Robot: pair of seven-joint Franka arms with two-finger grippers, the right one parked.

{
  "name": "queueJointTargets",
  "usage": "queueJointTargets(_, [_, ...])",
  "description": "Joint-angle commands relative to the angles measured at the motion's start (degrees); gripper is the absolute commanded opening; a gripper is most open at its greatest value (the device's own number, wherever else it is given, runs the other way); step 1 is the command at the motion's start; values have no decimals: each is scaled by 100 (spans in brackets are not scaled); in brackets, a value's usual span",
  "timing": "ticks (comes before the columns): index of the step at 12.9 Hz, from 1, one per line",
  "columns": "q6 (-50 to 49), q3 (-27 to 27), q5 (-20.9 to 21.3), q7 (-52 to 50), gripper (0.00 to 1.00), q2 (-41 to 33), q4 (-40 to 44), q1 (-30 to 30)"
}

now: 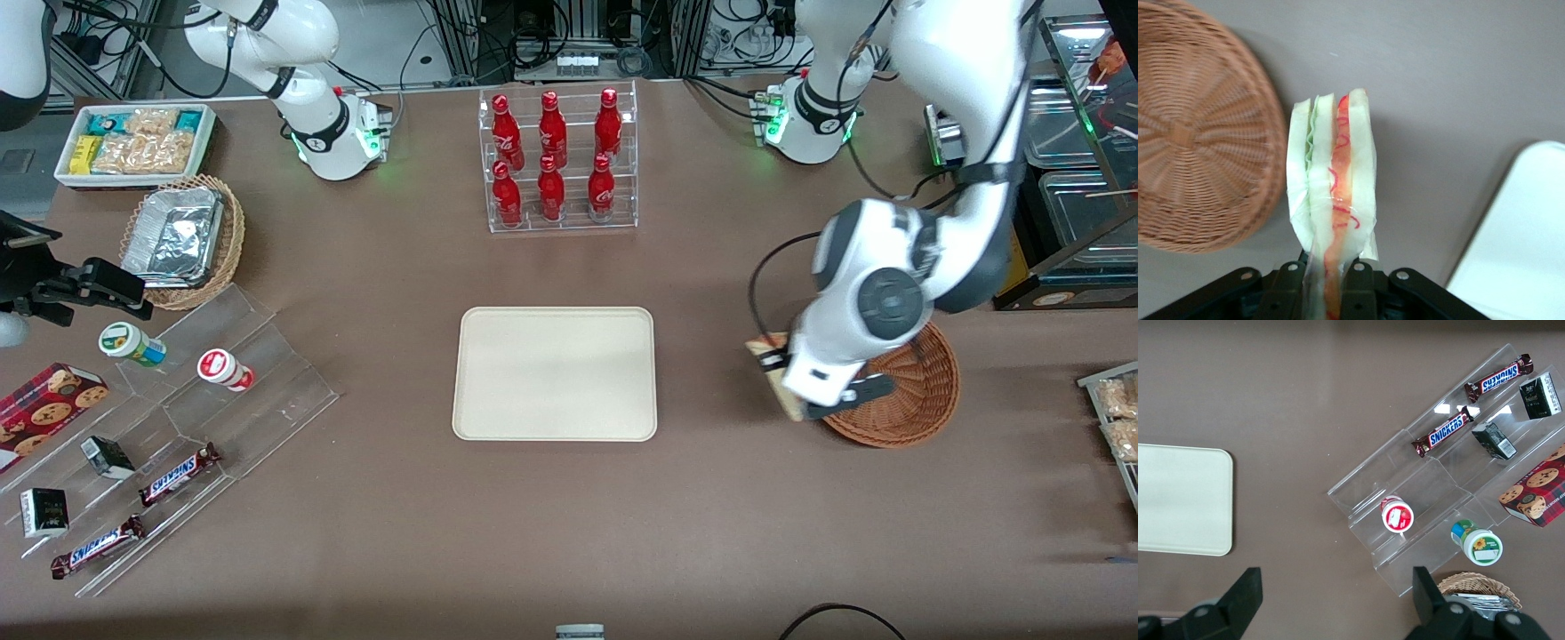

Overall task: Place sandwich from basket to tray
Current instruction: 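Carry the held sandwich over to the cream tray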

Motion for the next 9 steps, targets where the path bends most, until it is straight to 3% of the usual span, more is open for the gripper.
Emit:
queueJointTargets(1, [35,-13,-266,110,10,674,681,-502])
queueJointTargets(9, [1123,-13,-373,119,17,1203,814,-1697])
